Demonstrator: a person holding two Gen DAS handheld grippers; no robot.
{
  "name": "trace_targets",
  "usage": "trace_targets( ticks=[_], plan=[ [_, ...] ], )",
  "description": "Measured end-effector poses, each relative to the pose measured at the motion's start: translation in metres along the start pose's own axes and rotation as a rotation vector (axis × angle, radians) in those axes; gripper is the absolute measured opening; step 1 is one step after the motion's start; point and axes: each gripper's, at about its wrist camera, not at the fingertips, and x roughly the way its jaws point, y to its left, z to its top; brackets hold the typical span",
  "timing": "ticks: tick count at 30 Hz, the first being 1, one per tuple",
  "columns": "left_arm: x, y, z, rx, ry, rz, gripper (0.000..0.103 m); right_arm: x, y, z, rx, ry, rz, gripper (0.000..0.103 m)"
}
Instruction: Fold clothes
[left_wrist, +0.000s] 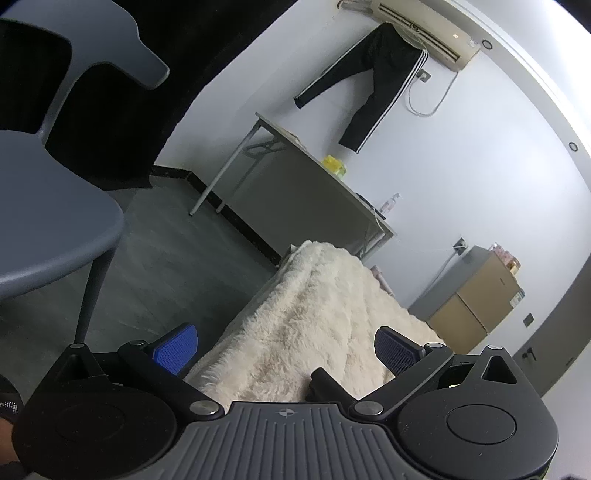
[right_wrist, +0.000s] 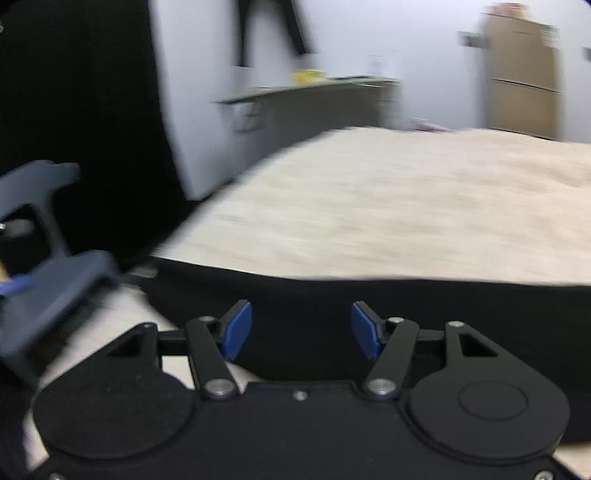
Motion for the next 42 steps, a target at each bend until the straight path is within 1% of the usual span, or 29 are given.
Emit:
trace_targets(
  ticks=[1, 3, 4, 6, 7, 10, 12, 13, 14, 17, 20, 23, 25, 26, 27, 29, 31, 33, 34, 35, 37, 39, 41, 42],
  plan=[
    [-0.001, 0.000, 0.000, -0.003, -0.003, 0.001, 0.101, -0.003, -0.014, -0.003, 0.011, 0.011, -0.039, 0.059],
    [-0.001, 0.002, 0.000, -0.011, -0.007, 0.004, 0.101, -0.028, -0.076, -0.014, 0.093, 0.027, -0.178, 0.059],
    [-0.001, 0.003, 0.000, -0.018, -0.007, 0.009, 0.101, -0.035, -0.092, -0.019, 0.118, 0.021, -0.211, 0.059],
    [-0.001, 0.004, 0.000, -0.025, -0.004, 0.017, 0.101, -0.070, -0.157, -0.027, 0.245, -0.028, -0.370, 0.059],
    [0.000, 0.004, 0.000, -0.024, -0.001, 0.021, 0.101, -0.080, -0.175, -0.029, 0.290, -0.047, -0.414, 0.059],
    [0.003, 0.002, -0.001, -0.007, 0.010, 0.032, 0.101, -0.115, -0.247, -0.039, 0.500, -0.141, -0.551, 0.060],
    [0.004, -0.001, -0.003, 0.008, 0.017, 0.038, 0.101, -0.128, -0.294, -0.049, 0.644, -0.206, -0.573, 0.060],
    [0.004, -0.002, -0.003, 0.015, 0.020, 0.040, 0.101, -0.128, -0.303, -0.052, 0.668, -0.218, -0.574, 0.060],
    [0.004, -0.003, -0.004, 0.022, 0.022, 0.042, 0.101, -0.126, -0.321, -0.055, 0.712, -0.244, -0.568, 0.060],
    [0.005, -0.007, -0.006, 0.045, 0.031, 0.052, 0.101, -0.115, -0.342, -0.062, 0.870, -0.228, -0.550, 0.058],
    [0.005, -0.009, -0.008, 0.063, 0.032, 0.057, 0.101, -0.123, -0.325, -0.072, 0.932, -0.252, -0.560, 0.059],
    [0.005, -0.012, -0.010, 0.079, 0.034, 0.060, 0.101, -0.133, -0.304, -0.085, 0.919, -0.281, -0.577, 0.064],
    [0.007, -0.012, -0.010, 0.082, 0.043, 0.057, 0.101, -0.127, -0.306, -0.091, 0.940, -0.293, -0.561, 0.067],
    [0.007, -0.012, -0.010, 0.085, 0.049, 0.055, 0.101, -0.119, -0.313, -0.096, 0.953, -0.309, -0.539, 0.067],
    [0.008, -0.012, -0.010, 0.089, 0.054, 0.053, 0.101, -0.114, -0.319, -0.097, 0.950, -0.309, -0.534, 0.068],
    [0.008, -0.013, -0.011, 0.096, 0.059, 0.051, 0.101, -0.107, -0.332, -0.099, 0.940, -0.304, -0.563, 0.068],
    [0.007, -0.014, -0.011, 0.099, 0.055, 0.052, 0.101, -0.103, -0.343, -0.102, 0.968, -0.309, -0.587, 0.067],
    [0.006, -0.013, -0.011, 0.091, 0.049, 0.051, 0.101, -0.102, -0.355, -0.115, 1.040, -0.332, -0.635, 0.067],
    [0.005, -0.013, -0.011, 0.085, 0.045, 0.050, 0.101, -0.104, -0.358, -0.120, 1.063, -0.333, -0.643, 0.065],
    [0.005, -0.012, -0.011, 0.080, 0.043, 0.049, 0.101, -0.105, -0.360, -0.126, 1.086, -0.333, -0.649, 0.065],
    [0.005, -0.011, -0.010, 0.073, 0.041, 0.048, 0.101, -0.107, -0.362, -0.131, 1.097, -0.354, -0.637, 0.066],
    [0.006, -0.010, -0.010, 0.069, 0.044, 0.046, 0.101, -0.104, -0.367, -0.131, 1.070, -0.382, -0.617, 0.068],
    [0.008, -0.010, -0.011, 0.071, 0.055, 0.043, 0.101, -0.092, -0.382, -0.131, 1.071, -0.418, -0.575, 0.068],
    [0.009, -0.011, -0.011, 0.076, 0.062, 0.044, 0.101, -0.085, -0.391, -0.131, 1.082, -0.437, -0.553, 0.065]
  ],
)
